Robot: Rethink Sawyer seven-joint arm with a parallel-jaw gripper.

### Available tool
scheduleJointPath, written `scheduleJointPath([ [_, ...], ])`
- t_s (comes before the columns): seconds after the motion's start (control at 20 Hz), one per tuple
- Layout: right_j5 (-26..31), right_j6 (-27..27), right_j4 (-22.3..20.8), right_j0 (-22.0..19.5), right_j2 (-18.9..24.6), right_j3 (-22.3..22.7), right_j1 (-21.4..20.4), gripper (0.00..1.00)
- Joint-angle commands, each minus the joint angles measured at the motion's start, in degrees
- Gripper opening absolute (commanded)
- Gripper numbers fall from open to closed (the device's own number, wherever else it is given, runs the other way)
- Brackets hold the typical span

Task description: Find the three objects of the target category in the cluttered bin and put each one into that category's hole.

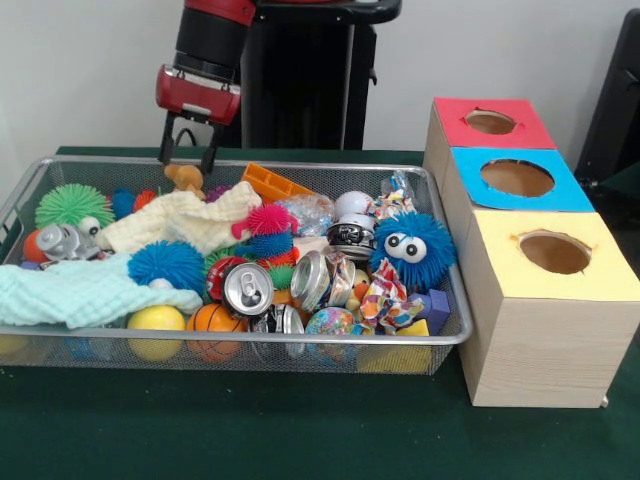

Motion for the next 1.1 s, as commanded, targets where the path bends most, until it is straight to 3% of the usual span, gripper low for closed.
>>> scheduleJointPath([
  [0.05,-1.35,5.14,1.97,-0.86,-0.02,-6.21,5.94,1.00],
  [0.7,-3.28,5.27,0.19,-2.56,4.39,-13.12,13.85,1.00],
  [1.1,-2.47,6.46,-3.14,-2.98,7.09,-14.36,14.42,1.00],
])
